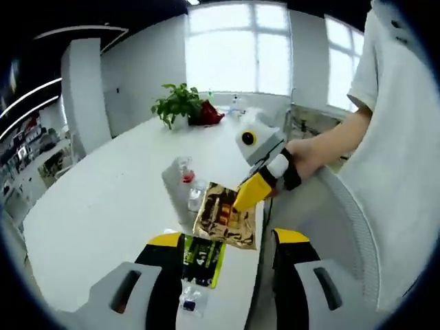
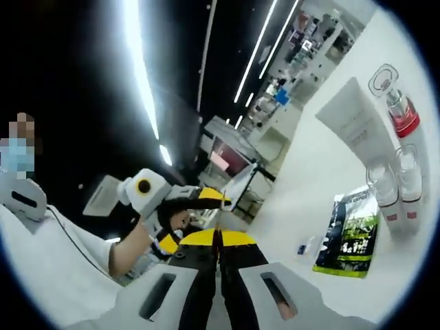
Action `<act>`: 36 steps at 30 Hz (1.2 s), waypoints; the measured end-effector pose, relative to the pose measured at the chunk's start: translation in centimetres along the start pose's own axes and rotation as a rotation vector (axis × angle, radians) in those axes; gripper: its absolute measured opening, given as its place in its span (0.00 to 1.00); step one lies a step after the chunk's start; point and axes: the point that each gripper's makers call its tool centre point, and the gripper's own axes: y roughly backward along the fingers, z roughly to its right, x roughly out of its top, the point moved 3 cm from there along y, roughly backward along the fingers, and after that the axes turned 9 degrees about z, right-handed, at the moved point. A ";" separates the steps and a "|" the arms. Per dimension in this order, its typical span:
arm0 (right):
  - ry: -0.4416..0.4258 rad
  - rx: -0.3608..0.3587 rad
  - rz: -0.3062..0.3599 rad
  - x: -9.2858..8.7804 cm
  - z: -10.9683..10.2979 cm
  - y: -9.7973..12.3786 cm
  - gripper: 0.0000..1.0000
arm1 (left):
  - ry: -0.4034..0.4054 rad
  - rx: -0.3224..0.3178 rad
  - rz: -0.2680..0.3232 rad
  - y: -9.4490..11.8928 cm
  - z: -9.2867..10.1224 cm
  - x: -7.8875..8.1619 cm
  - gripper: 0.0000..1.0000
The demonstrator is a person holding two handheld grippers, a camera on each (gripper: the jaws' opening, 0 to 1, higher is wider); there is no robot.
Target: Arrange the skincare products in the storage area until every visible bottle or jar stands upright without overlapping.
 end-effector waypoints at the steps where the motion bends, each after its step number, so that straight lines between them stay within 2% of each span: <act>1: -0.003 0.000 0.003 0.0 0.0 0.0 0.01 | 0.023 0.015 0.013 0.1 -0.2 -0.1 0.52; 5: -0.011 -0.008 0.025 0.3 0.1 -0.3 0.01 | 0.142 0.108 0.037 0.7 -0.9 -0.9 0.51; 7: -0.017 -0.010 0.037 0.4 0.1 -0.6 0.01 | 0.233 0.156 0.078 1.3 -1.7 -1.7 0.51; 10: -0.032 -0.008 0.062 0.7 0.1 -1.1 0.01 | 0.343 0.204 0.122 1.2 -1.2 -1.4 0.50; 14: -0.053 -0.007 0.084 0.7 0.0 -1.9 0.01 | 0.498 0.215 0.212 1.5 -1.0 -1.9 0.43; 15: -0.052 -0.005 0.083 0.6 -0.1 -2.1 0.01 | 0.569 0.223 0.246 1.5 -0.9 -2.0 0.40; 18: -0.054 -0.009 0.084 0.3 0.0 -2.4 0.01 | 0.697 0.185 0.331 1.2 -0.4 -2.3 0.32; 22: -0.079 -0.023 0.105 0.2 0.3 -2.5 0.01 | 0.755 0.228 0.331 1.1 -0.3 -4.0 0.27; 26: -0.079 -0.032 0.097 -0.2 0.6 -2.7 0.01 | 0.873 0.235 0.395 1.3 -0.5 -4.0 0.16; 29: -0.080 -0.044 0.093 -0.3 0.9 -2.8 0.01 | 0.888 0.239 0.407 1.3 -0.7 -4.1 0.09; 36: -0.061 -0.083 0.072 -0.5 1.4 -3.7 0.01 | 0.937 0.265 0.390 1.2 -1.0 -4.8 0.05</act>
